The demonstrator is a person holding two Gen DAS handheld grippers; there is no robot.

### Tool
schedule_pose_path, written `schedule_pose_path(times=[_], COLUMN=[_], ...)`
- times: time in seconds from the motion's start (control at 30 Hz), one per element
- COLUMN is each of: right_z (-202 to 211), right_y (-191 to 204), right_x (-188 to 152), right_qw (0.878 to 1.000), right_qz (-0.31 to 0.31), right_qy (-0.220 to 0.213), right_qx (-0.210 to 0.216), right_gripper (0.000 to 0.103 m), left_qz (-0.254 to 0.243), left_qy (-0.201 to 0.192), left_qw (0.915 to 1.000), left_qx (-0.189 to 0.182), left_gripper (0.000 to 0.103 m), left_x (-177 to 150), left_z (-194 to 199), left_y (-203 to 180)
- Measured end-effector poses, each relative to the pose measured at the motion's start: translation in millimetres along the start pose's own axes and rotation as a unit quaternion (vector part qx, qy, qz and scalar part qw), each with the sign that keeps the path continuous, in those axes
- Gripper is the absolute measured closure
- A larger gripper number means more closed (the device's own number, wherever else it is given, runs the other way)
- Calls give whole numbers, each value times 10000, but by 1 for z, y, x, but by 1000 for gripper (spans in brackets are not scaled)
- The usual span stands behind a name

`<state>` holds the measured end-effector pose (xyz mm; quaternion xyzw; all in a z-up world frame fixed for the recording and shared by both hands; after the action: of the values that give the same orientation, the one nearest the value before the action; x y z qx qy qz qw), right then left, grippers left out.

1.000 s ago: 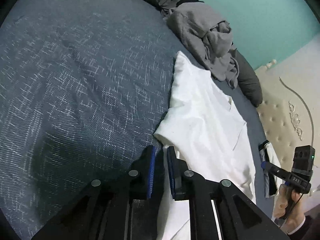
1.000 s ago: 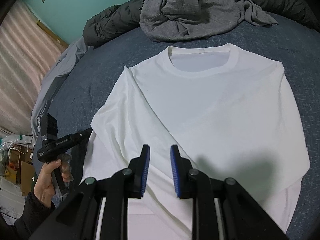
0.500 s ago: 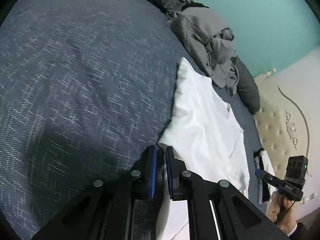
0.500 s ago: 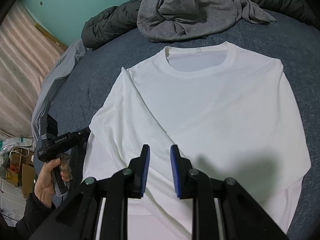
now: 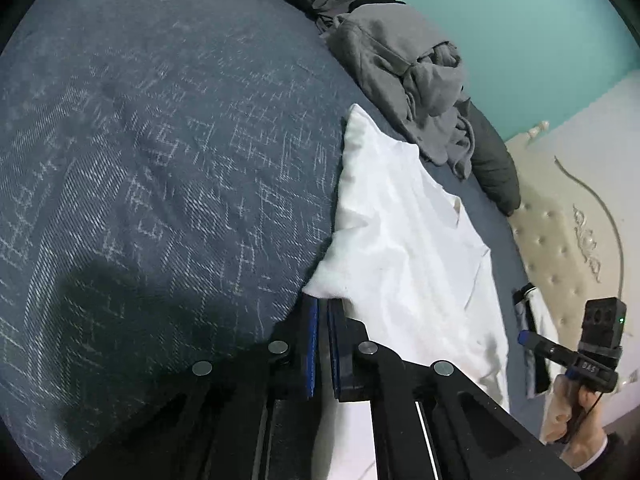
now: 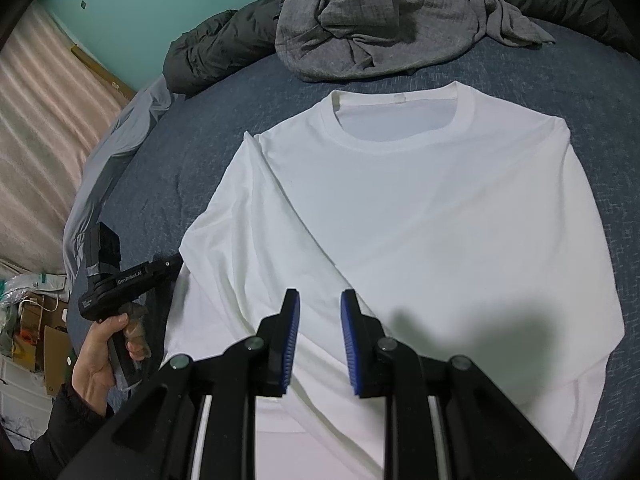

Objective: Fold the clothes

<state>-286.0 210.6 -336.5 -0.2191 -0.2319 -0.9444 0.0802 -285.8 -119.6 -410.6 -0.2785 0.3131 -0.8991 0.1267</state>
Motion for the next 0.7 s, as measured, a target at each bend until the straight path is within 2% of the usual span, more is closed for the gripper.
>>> schedule_pose_path(times=[0.2,0.3,0.5,0.6,0.7], right_z=[-1,-1,-2,5,18], right_y=[-3,-5,-10,-19,-36], right_x=[-3,-4,-8,-15,-26], right_qw=[10000,10000,9999,9998,9991], right_qz=[-26,-39,-71,-158,-338], right_qy=[22,33,55,45,10], right_qx=[-31,-48,-83,-149,-252], right_gripper=[83,83,83,83,83], left_qz=[17,50,-183,-173,-132], left_qy=[-285,-243,-217,-195,-269], left_qw=[9995,9994,9987,9988,9980], left_qx=[147,233,430,403,557], left_gripper=[100,100,100,99,100], left_x=[9,8,8,7,8], left_z=[10,6,4,6,16], left_y=[5,12,11,12,15])
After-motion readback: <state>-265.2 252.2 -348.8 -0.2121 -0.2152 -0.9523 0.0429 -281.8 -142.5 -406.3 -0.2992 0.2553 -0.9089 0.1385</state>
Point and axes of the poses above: each gripper's, at about its wrist camera, not at the fingertips, and z roughly against the way its jaws point, y to its left, x to its top, the point moved 5 cm from there along -z, roughly the way its jaws point, and after that the axes turned 1 degree about -x, right-handed, at the moved point
